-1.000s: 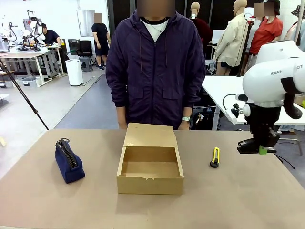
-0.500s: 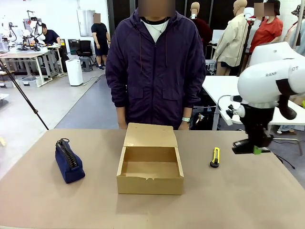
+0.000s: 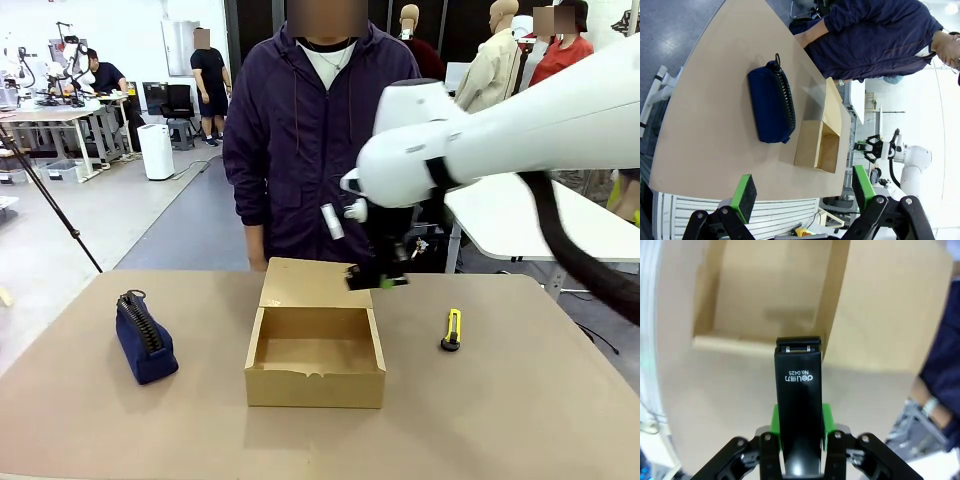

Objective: Pack the items into the box.
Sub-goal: Pick up the item indicated by the person and place it inside the Mailer Box.

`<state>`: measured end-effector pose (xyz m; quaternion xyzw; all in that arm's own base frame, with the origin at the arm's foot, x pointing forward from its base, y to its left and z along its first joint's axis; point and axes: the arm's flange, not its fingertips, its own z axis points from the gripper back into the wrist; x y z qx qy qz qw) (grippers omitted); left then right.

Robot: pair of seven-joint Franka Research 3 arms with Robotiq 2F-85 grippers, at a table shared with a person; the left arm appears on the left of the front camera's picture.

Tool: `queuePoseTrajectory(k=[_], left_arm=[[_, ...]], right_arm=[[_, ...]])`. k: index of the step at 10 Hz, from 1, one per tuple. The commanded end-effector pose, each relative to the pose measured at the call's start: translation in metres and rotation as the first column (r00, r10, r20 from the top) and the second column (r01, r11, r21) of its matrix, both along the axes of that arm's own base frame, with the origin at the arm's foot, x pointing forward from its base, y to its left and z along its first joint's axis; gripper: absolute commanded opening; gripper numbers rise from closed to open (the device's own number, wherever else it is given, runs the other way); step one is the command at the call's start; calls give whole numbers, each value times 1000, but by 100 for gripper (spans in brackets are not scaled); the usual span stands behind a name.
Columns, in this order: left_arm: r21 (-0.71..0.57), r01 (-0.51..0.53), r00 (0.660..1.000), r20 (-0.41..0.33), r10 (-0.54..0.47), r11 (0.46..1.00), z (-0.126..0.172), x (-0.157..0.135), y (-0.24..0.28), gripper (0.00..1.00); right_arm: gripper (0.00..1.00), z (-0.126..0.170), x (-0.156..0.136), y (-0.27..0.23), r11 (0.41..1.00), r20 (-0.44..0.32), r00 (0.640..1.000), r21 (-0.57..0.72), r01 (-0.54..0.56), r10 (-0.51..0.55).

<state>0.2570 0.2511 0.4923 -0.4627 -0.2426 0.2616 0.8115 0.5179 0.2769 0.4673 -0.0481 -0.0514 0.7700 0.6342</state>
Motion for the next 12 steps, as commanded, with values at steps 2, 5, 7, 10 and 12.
queuePoseTrajectory(k=[2,5,7,10,12], left_arm=[[-5,6,1000,26,-5,1000,0,0,1,100],[-5,6,1000,26,-5,1000,0,0,1,100],[-5,6,1000,26,-5,1000,0,0,1,100],[-5,6,1000,26,-5,1000,0,0,1,100],[-5,6,1000,26,-5,1000,0,0,1,100]], right_arm=[[0,-36,3,56,997,-84,994,24,71,-69],[0,-74,-11,96,998,-197,980,57,-18,29],[0,-104,-21,103,999,-225,974,30,-28,34],[0,-132,-24,102,1000,-228,973,-20,25,-28],[0,-135,-24,104,999,-224,974,-38,12,-20]])
